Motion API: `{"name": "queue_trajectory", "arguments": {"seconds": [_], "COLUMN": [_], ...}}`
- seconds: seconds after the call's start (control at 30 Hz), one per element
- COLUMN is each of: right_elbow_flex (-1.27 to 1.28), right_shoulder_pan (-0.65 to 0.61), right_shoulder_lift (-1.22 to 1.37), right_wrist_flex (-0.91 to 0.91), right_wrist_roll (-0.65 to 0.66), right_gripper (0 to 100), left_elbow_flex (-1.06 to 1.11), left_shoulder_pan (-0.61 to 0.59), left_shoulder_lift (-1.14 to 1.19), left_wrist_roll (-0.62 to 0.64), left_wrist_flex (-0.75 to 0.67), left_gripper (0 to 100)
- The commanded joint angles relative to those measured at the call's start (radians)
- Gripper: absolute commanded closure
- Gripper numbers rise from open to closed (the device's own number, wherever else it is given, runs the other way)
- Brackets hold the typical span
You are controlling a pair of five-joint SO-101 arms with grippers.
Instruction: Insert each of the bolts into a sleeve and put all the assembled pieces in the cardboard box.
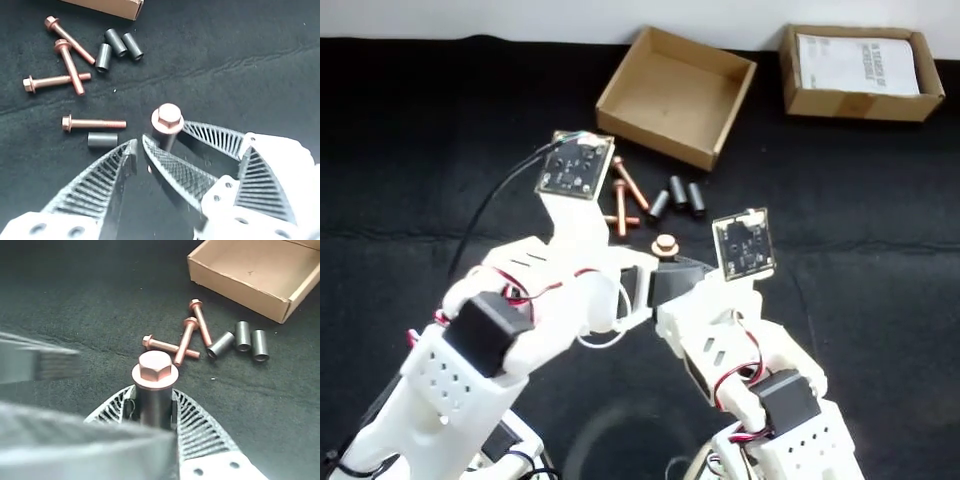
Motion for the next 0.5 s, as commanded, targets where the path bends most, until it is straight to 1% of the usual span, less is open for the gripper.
{"name": "queue_trajectory", "arguments": {"seconds": [0.0, 0.1, 0.27, 0.33, 0.47], "right_elbow_flex": [-0.012, -0.024, -0.140, -0.236, -0.476], "right_shoulder_pan": [0.054, 0.088, 0.094, 0.104, 0.122], "right_shoulder_lift": [-0.013, -0.013, 0.007, 0.051, 0.197], "right_wrist_flex": [0.002, 0.019, 0.084, 0.119, 0.170], "right_wrist_roll": [-0.008, -0.008, -0.008, -0.008, -0.008], "right_gripper": [99.1, 99.1, 99.1, 99.1, 99.1], "left_elbow_flex": [-0.140, -0.280, -0.506, -0.542, -0.506], "left_shoulder_pan": [0.008, -0.024, -0.113, -0.162, -0.277], "left_shoulder_lift": [-0.005, -0.005, -0.005, -0.005, -0.005], "left_wrist_roll": [-0.002, 0.003, 0.000, -0.002, -0.002], "left_wrist_flex": [0.106, 0.201, 0.331, 0.367, 0.419], "left_gripper": [67, 67, 67, 67, 67]}}
